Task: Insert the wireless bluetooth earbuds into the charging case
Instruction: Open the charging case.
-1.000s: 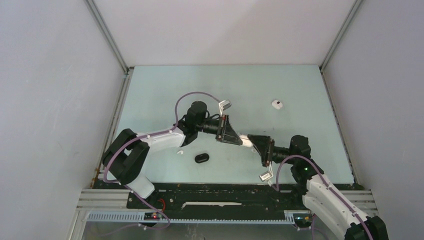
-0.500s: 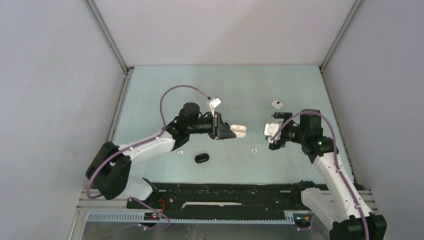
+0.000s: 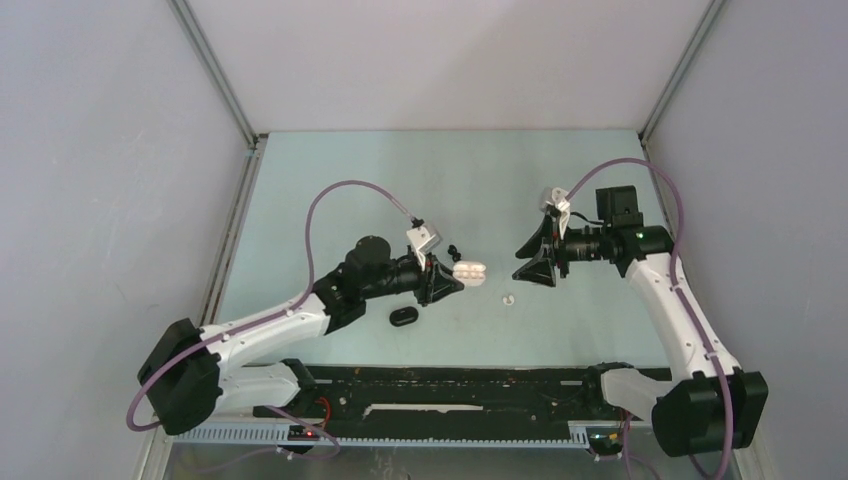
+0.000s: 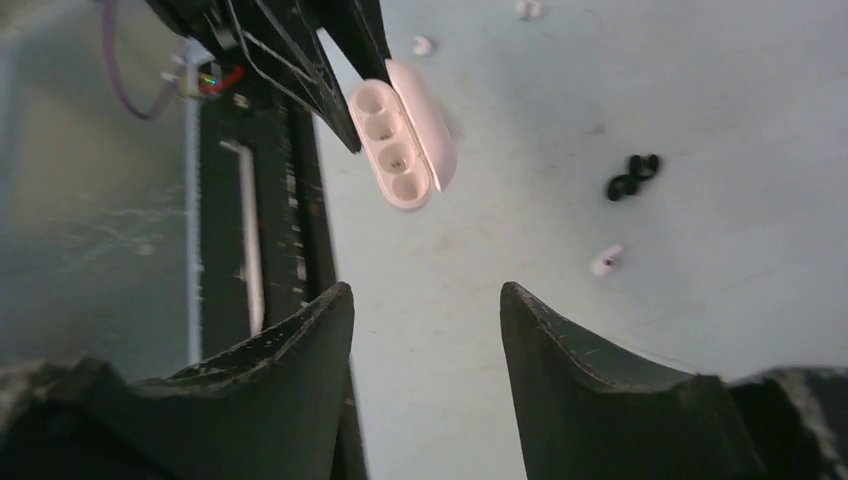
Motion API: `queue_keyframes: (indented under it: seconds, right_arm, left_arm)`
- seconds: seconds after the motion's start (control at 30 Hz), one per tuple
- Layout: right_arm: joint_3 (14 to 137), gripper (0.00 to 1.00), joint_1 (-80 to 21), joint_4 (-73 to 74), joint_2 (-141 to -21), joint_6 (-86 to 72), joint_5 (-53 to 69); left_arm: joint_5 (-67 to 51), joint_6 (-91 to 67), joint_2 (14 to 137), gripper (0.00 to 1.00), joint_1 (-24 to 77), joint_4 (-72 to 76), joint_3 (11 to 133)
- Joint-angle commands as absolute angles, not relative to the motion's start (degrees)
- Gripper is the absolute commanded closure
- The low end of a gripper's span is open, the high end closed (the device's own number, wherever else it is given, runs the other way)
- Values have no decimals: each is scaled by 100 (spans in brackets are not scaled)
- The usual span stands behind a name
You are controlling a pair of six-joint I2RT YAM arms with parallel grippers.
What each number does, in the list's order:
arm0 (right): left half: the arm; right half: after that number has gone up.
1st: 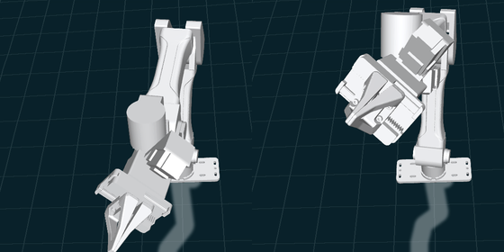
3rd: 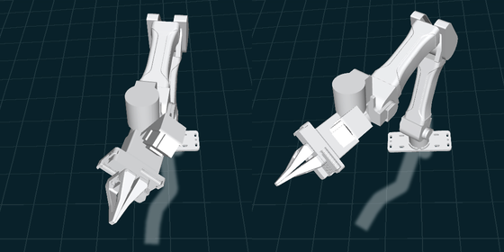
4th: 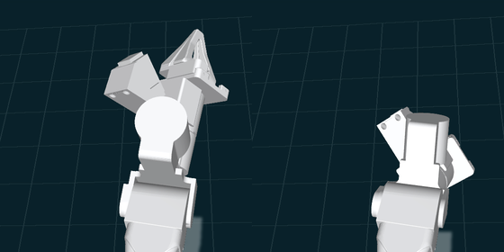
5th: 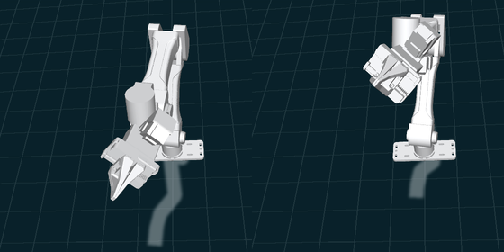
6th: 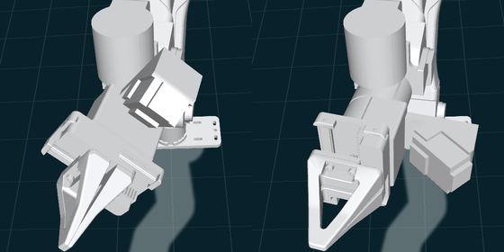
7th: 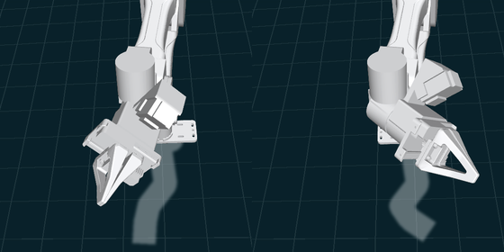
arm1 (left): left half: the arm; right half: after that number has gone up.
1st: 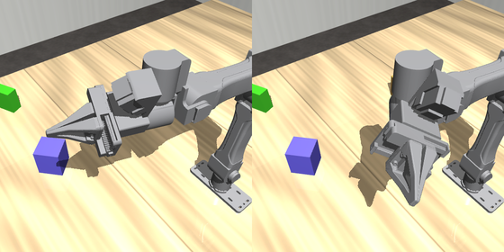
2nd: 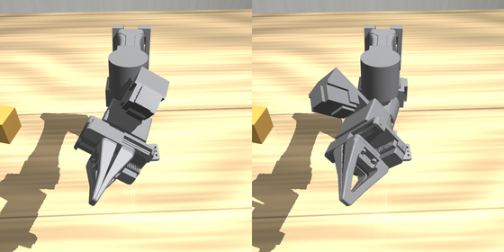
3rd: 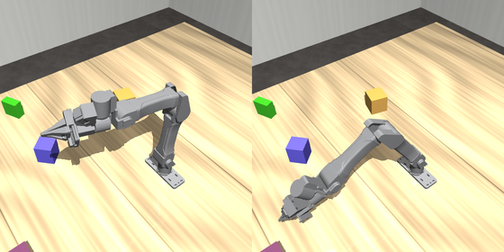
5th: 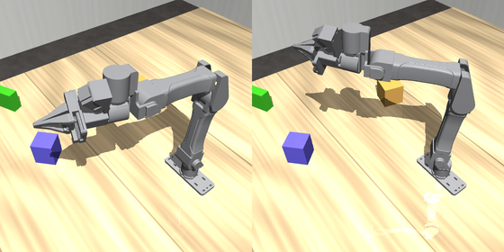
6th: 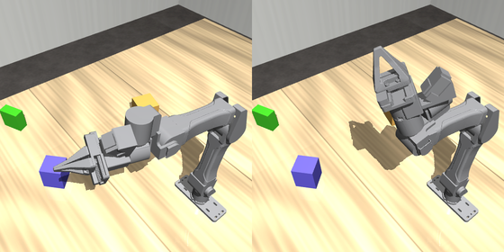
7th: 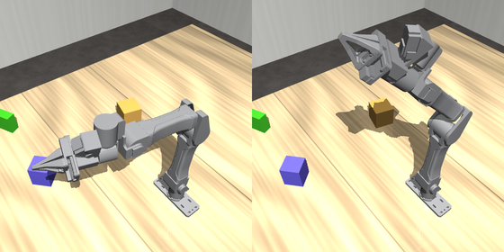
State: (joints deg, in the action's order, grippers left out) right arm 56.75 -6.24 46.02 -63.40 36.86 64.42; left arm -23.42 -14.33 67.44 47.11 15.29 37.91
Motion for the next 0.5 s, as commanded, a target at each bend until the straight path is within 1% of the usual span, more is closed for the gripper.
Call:
queue_keyframes:
  seconds: [0.0,0.1,0.2,0.47]
  right_arm:
    - [5889,43,-611,5125,-6738,3543,7708]
    - [5889,41,-617,5241,-6868,3796,8039]
    - [5889,40,-698,4805,-6815,3398,8083]
    - [5889,44,-1481,4007,-6677,2850,7115]
  left_arm:
    - [-2344,-873,6295,100,4841,2571,3463]
    - [-2736,-879,6300,100,4880,2685,3481]
    - [-2922,-855,6300,100,4982,2687,3507]
    - [-3176,-890,6458,100,5183,2680,3605]
